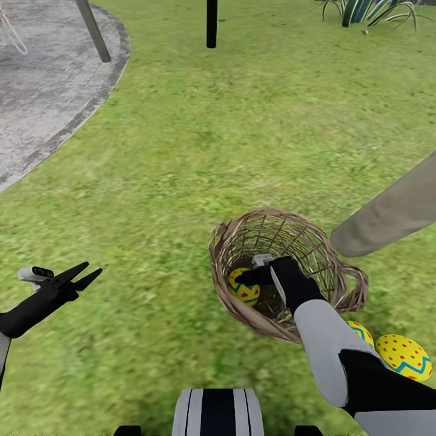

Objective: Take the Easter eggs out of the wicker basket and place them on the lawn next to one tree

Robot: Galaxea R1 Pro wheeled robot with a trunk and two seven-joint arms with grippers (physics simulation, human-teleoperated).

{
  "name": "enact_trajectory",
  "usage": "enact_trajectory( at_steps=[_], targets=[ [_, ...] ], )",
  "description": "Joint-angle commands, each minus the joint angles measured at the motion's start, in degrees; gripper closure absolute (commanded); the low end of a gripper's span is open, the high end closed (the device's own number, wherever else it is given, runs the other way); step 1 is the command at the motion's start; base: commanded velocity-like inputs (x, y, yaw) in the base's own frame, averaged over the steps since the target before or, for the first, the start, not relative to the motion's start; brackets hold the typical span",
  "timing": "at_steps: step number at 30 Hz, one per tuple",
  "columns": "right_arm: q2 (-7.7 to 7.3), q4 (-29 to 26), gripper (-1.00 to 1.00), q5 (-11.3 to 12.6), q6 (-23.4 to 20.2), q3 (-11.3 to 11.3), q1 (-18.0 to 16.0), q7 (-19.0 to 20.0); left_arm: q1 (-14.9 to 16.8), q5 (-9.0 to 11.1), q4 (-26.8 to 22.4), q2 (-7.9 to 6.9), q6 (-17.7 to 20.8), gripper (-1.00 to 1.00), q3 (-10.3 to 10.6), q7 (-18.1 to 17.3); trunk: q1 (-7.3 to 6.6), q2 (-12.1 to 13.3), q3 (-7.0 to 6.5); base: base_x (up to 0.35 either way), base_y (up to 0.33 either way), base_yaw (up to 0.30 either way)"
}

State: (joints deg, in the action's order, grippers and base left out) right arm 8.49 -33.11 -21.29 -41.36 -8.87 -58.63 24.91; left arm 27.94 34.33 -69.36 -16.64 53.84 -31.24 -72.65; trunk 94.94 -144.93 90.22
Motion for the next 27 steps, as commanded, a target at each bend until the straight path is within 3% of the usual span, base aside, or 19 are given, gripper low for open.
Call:
enact_trajectory(
  at_steps=[1,5,27],
  targets=[
    [0.04,6.04,1.0,-3.23,0.41,-0.43,0.01,-2.76,0.01,0.18,0.01,0.01,0.47,-1.0,-0.03,-0.09,0.01,-0.01,0.04,0.0,0.0,0.0],
    [0.04,6.01,1.0,-3.23,0.41,-0.44,0.01,-2.78,0.01,0.2,0.0,0.02,0.4,-1.0,-0.05,-0.12,0.03,-0.02,0.26,0.0,0.0,0.0],
    [-0.1,5.41,1.0,-3.32,0.27,-0.42,0.01,-3.17,0.01,-0.05,-0.68,-0.44,0.93,-1.0,0.48,0.05,-0.53,0.27,-4.61,0.0,0.0,0.0]
  ],
)
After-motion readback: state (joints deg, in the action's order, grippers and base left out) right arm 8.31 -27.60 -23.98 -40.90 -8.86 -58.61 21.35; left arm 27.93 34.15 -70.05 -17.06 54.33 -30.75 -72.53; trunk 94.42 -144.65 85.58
